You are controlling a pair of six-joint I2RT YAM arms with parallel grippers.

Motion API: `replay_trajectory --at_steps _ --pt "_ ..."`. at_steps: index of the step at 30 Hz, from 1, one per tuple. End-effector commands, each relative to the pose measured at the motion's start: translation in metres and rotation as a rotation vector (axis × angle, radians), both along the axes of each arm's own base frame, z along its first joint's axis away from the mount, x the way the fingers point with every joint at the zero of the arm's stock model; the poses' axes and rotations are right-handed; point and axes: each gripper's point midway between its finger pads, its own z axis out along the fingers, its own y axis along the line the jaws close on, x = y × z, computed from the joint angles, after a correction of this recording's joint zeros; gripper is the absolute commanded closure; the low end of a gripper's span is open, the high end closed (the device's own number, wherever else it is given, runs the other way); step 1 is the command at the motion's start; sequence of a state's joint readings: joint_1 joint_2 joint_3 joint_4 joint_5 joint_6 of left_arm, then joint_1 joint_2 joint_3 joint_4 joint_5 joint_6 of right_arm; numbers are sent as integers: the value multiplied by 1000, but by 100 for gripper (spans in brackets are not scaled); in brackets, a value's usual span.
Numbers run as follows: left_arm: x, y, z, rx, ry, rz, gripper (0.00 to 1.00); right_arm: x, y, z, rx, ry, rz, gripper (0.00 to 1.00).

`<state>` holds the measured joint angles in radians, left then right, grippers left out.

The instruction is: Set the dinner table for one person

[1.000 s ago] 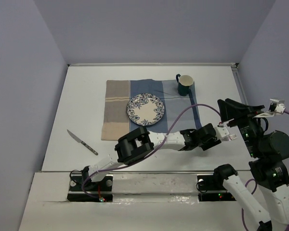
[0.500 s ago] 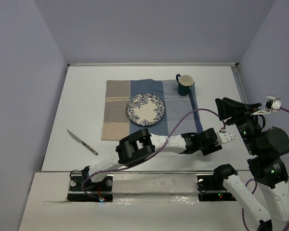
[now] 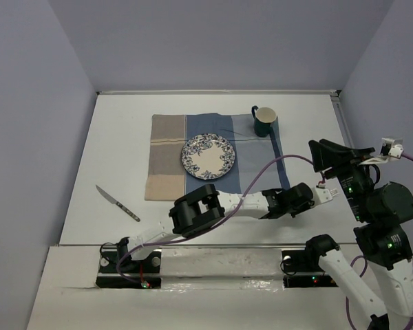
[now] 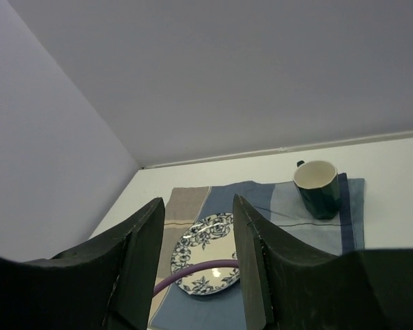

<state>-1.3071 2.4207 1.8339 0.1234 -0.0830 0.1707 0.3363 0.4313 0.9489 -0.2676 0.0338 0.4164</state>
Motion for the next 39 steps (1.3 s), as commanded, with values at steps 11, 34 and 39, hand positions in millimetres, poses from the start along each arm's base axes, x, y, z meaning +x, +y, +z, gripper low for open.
replay_trajectory --at_steps 11,34,39 --pt "82 86 220 -510 44 310 100 -15 -15 22 -2 -109 -56 46" --pt "164 482 87 -364 84 1339 100 34 56 -101 -79 168 235 32" --pt "173 487 61 -294 98 1354 100 32 56 -104 -80 166 237 32"
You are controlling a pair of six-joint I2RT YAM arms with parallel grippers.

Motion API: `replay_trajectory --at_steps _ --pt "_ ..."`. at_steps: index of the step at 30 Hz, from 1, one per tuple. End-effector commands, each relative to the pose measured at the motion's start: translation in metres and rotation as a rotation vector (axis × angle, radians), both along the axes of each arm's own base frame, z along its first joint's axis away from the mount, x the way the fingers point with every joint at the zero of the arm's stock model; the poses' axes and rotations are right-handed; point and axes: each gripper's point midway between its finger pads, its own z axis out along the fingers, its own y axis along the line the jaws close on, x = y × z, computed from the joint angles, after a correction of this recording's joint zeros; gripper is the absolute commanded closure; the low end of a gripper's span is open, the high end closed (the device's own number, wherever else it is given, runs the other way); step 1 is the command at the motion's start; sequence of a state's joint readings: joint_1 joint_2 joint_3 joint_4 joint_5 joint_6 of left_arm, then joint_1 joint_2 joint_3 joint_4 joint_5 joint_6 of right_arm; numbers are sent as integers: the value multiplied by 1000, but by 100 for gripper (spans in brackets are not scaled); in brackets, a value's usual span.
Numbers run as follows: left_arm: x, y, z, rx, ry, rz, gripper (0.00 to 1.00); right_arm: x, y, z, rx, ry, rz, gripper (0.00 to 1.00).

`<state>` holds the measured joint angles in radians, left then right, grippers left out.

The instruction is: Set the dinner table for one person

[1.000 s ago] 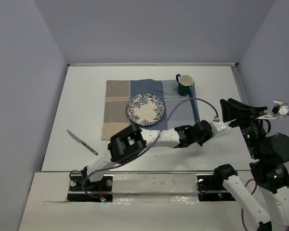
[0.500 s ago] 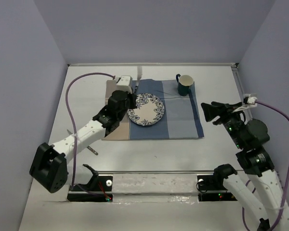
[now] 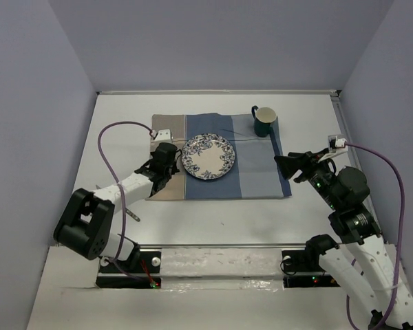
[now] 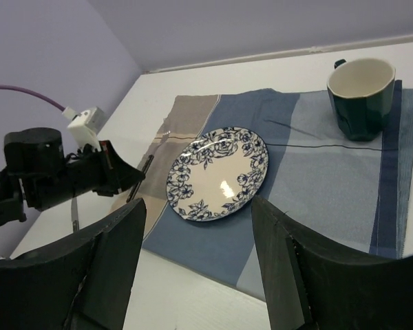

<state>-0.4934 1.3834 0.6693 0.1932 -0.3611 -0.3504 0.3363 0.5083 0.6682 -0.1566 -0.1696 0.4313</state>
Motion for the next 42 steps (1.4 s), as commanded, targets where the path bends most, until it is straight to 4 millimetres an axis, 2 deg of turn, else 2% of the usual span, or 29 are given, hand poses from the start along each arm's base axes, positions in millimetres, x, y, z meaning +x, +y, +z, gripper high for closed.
replay_trajectory --at_steps 1,10,17,20,24,26,27,29,30,34,37,38,39,40,42 --pt "18 5 5 1 -62 48 100 -3 5 16 23 -63 31 32" --pt "29 -1 -15 12 -33 19 100 2 9 6 3 -34 45 32" --pt "32 5 -32 23 3 44 100 5 11 2 -2 -18 48 32" --pt "35 5 -31 26 0 45 98 6 12 1 -4 -13 51 32" --pt "35 6 -34 28 13 48 79 10 13 -3 -10 1 51 32" --pt "35 9 -34 27 11 61 59 14 15 -8 -15 17 53 32" --pt "35 9 -33 26 8 63 59 14 16 -7 -14 17 56 32" --pt "36 10 -32 25 5 66 42 16 19 -11 -18 31 69 32" --pt "35 9 -32 26 7 62 30 17 20 -12 -22 29 79 32" --pt "33 9 -25 17 -6 60 13 20 28 -16 -32 54 119 30" --pt "31 12 1 -10 -59 70 5 22 34 -16 -24 63 143 30" --pt "30 12 27 -39 -113 73 4 22 37 -18 -23 71 163 30" --pt "27 13 38 -56 -127 75 1 24 40 -20 -19 84 173 30" --pt "25 12 73 -102 -201 72 1 23 47 -20 -14 85 205 30" --pt "17 11 105 -149 -253 59 1 25 63 -27 -14 114 257 30"
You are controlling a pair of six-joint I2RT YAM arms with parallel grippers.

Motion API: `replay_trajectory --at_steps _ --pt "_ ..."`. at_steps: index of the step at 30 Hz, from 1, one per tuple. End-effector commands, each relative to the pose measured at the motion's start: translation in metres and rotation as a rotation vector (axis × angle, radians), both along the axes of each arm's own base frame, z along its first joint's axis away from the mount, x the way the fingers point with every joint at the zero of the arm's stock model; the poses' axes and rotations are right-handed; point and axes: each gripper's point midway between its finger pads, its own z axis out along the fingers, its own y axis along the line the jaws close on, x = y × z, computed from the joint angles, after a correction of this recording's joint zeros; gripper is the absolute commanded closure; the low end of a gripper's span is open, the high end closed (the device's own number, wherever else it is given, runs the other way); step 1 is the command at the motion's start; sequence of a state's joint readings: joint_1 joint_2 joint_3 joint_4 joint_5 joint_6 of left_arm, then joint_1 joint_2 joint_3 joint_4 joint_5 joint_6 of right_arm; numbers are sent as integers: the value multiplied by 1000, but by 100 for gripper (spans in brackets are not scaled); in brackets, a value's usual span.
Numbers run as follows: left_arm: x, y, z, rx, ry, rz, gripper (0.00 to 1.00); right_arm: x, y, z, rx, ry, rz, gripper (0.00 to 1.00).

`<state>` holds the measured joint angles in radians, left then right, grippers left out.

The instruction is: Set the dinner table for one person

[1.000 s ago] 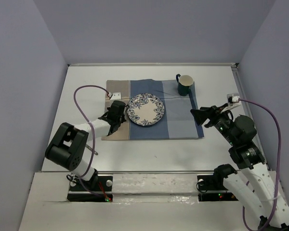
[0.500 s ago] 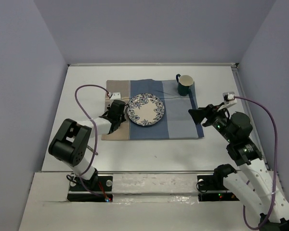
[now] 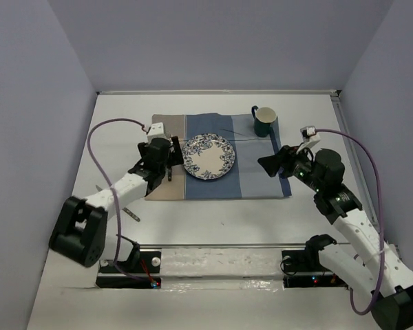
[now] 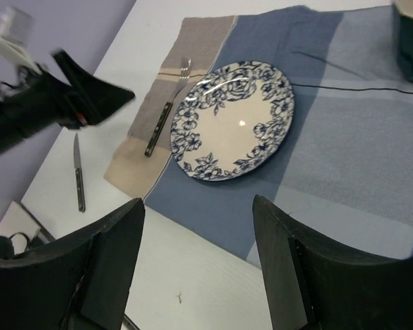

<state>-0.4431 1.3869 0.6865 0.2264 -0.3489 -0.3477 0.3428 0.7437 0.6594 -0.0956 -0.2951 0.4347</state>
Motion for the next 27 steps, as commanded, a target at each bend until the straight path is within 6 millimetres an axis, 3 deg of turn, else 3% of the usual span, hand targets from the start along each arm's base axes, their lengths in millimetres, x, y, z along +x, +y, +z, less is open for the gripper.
replay_trajectory --at_steps 1,2,3,4,6,7,9,10,12,13,16,17,19,20,25,27 --pt "-3 2 132 -163 -299 15 1 1 39 25 54 -69 146 30" --pt "-9 3 145 -174 -318 7 1 2 48 20 47 -49 166 30" --pt "-14 3 162 -188 -349 -12 1 -3 74 9 22 -12 236 30" --pt "-23 7 198 -216 -428 -20 1 -1 87 6 4 -17 237 30" --pt "-37 14 225 -209 -475 -33 1 -5 118 -3 -33 -8 284 30" --pt "-43 22 250 -191 -529 -26 1 -12 150 -9 -57 -16 356 30" --pt "-62 37 283 -176 -603 -14 1 -13 181 -15 -63 -35 390 31" --pt "-70 44 305 -174 -650 3 1 -25 203 -14 -58 -61 451 35" --pt "-88 57 330 -152 -724 5 1 -23 243 -26 -103 -79 519 40" --pt "-95 60 339 -152 -749 4 1 -39 264 -31 -131 -94 578 41" --pt "-113 74 354 -143 -819 26 1 -35 318 -49 -232 -155 643 42" --pt "-119 78 355 -147 -849 38 1 -39 342 -64 -270 -154 675 42" --pt "-121 84 353 -145 -871 62 1 -41 362 -79 -320 -176 705 42" --pt "-123 88 353 -136 -893 80 1 -44 382 -88 -339 -194 741 42" --pt "-120 90 351 -105 -904 79 1 -64 426 -119 -409 -225 824 41" --pt "-119 92 341 -84 -891 85 1 -70 440 -136 -468 -247 842 39"
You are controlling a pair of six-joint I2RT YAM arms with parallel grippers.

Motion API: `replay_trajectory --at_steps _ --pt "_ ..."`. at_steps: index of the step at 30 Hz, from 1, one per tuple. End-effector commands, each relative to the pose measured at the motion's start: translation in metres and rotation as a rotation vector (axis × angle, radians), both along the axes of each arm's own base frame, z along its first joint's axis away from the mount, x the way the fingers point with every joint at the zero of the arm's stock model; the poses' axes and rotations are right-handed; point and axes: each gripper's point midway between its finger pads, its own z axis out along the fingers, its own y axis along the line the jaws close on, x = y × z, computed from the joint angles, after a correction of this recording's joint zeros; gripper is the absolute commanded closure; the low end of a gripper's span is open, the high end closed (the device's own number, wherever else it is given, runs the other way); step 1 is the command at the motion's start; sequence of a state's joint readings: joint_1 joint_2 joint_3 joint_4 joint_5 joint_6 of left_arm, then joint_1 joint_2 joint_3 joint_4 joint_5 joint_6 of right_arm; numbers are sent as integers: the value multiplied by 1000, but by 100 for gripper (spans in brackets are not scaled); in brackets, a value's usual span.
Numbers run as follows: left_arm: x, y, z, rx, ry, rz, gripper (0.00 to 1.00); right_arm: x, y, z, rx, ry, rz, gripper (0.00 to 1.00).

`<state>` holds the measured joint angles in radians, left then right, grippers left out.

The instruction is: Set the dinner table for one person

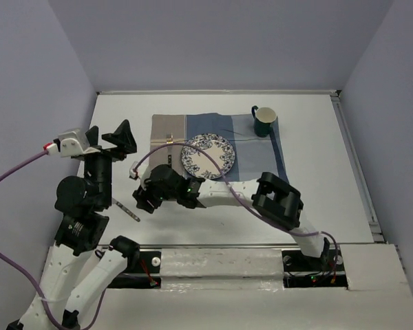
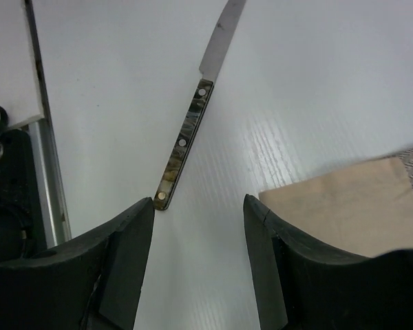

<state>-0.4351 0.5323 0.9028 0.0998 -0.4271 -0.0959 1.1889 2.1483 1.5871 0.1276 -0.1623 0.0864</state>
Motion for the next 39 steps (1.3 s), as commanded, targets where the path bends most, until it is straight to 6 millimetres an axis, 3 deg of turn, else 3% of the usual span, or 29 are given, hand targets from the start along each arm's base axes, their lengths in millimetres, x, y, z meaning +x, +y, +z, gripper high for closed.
replay_trajectory --at_steps 1,6,9,17,19,20,22,23,26,30,33,34,36,37,39 --pt "-2 10 1 31 -38 47 1 -6 32 -2 -44 -137 43 39" --pt "-6 6 -6 32 -44 16 1 -9 49 -21 -83 -150 49 36" --pt "-6 4 -7 32 -43 6 1 -22 56 -36 -121 -144 69 35" --pt "-5 1 -9 34 -43 -12 1 -18 49 -74 -218 -173 10 40" --pt "-5 -1 -10 38 -43 -20 1 -19 45 -82 -232 -165 7 48" --pt "-4 -1 -11 39 -42 -20 1 -19 44 -82 -229 -165 5 59" --pt "-4 0 -13 36 -38 -14 1 -19 42 -84 -233 -160 0 71" --pt "-3 0 -14 40 -36 -9 1 -18 40 -85 -234 -161 -12 83" --pt "-1 -1 -17 45 -28 -11 1 -15 36 -82 -220 -173 -34 100" --pt "0 -1 -18 45 -22 -5 1 -10 36 -56 -141 -193 -81 100" --pt "-2 2 -17 36 -32 5 1 -2 37 -16 -29 -210 -121 100" --pt "-3 4 -17 35 -34 10 1 -1 33 13 43 -222 -143 100" --pt "-4 6 -17 31 -36 20 1 17 20 42 103 -250 -215 100" --pt "-4 8 -17 24 -35 29 1 17 9 69 161 -267 -243 100" --pt "-6 12 -17 5 -36 46 1 41 -15 90 193 -293 -335 100"
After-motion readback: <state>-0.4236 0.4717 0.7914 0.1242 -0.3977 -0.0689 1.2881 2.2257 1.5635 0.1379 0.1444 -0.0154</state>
